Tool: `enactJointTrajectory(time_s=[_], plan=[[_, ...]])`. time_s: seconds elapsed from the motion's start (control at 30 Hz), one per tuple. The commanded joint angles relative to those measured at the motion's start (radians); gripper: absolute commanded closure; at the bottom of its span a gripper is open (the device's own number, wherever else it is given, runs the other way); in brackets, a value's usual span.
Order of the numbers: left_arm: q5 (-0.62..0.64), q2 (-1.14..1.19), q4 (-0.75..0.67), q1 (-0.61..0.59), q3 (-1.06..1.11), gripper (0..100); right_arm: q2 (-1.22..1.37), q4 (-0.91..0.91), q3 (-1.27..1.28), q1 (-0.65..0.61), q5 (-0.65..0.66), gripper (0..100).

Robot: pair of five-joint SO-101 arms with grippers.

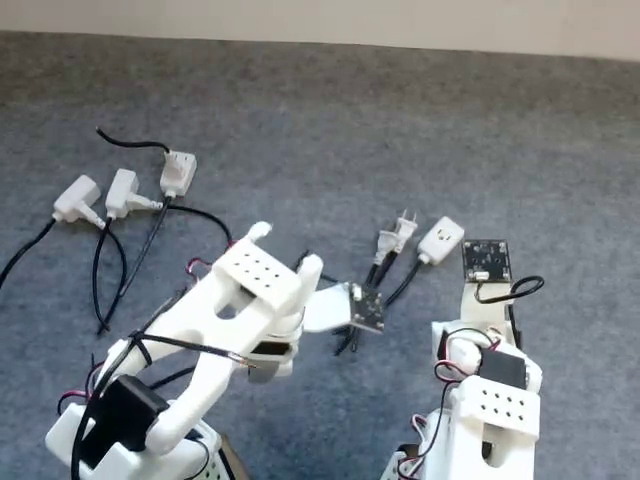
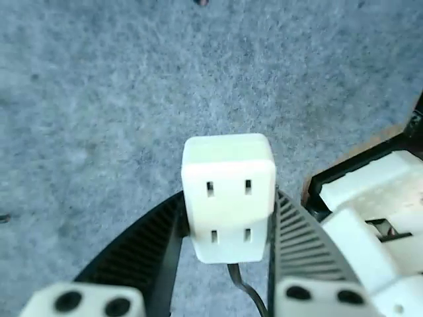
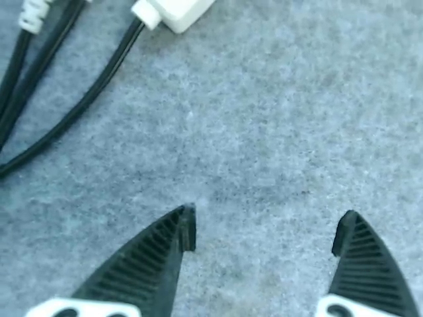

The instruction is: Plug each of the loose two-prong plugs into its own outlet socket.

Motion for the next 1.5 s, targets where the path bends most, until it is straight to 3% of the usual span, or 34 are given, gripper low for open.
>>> enactJointTrajectory(time_s=[0.0,0.13,0.27,0.37,0.6,0.8,0.97,1.13,1.3,1.37,1.47], plan=[[0.003,-0.004,0.1,0.007,-0.102,85,-0.012,-0.016,-0.013,-0.01,0.008,67.4],[0.006,-0.004,0.081,0.007,-0.05,85,-0.012,-0.016,-0.013,-0.01,0.009,67.4],[0.009,-0.004,-0.023,0.007,0.016,85,-0.012,-0.016,-0.013,-0.01,0.009,67.4],[0.068,-0.002,-0.064,0.007,0.028,85,-0.012,-0.016,-0.013,-0.01,0.009,67.4],[0.089,-0.002,-0.075,0.007,0.031,71,-0.012,-0.016,-0.013,-0.01,0.009,67.4],[0.091,-0.002,-0.103,0.005,0.038,72,-0.012,-0.016,-0.013,-0.01,0.009,67.4],[0.109,-0.002,-0.167,-0.171,-0.053,72,-0.012,-0.016,-0.016,-0.01,0.009,67.4],[0.462,-0.002,-0.385,-0.417,-0.125,76,-0.008,-0.012,-0.065,-0.012,0.009,67.4],[0.867,-0.002,-0.747,-0.593,0.044,78,-0.004,0.079,-0.239,-0.073,-0.034,67.4],[0.954,-0.01,-0.887,-0.636,0.124,79,0.041,0.131,-0.337,-0.122,-0.068,67.4],[0.962,-0.002,-0.971,-0.685,0.159,79,0.2,0.15,-0.484,-0.217,-0.15,67.4]])
